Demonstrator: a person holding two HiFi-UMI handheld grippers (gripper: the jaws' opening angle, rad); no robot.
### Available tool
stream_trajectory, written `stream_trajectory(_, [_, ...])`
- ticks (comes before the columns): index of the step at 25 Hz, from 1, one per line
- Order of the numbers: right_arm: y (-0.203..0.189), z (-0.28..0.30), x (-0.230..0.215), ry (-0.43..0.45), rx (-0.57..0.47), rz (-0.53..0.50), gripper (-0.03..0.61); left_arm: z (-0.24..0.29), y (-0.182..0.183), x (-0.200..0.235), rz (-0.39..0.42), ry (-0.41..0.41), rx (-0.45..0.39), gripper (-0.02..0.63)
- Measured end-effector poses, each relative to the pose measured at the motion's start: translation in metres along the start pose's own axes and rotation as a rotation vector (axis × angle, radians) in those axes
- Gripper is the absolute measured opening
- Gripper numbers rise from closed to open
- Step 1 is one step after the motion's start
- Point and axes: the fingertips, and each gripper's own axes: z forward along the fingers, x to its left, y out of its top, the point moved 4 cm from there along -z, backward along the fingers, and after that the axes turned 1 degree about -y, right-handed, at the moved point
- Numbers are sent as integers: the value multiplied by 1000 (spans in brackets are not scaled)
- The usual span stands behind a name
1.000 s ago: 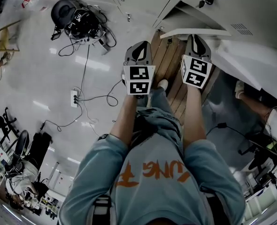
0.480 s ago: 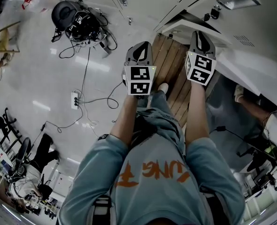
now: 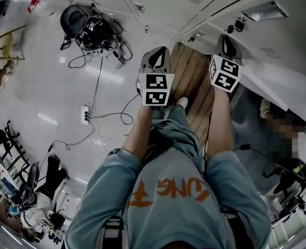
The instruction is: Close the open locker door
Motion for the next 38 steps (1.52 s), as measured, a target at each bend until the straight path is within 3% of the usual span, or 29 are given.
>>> stream_trajectory(10, [3, -3, -7, -41, -2, 91, 38, -5, 25, 0, 34, -22, -51, 21])
stream_trajectory(17, [14, -38, -2, -18, -54, 159, 38, -16, 55, -16, 44, -68, -141, 21])
stream_trajectory(28, [63, -103, -15, 8, -203, 206, 38, -47, 120, -51, 105, -103, -302, 21])
stream_trajectory(38, [128, -167, -46, 4, -405, 213, 38, -85, 183, -81, 182, -118, -456, 21])
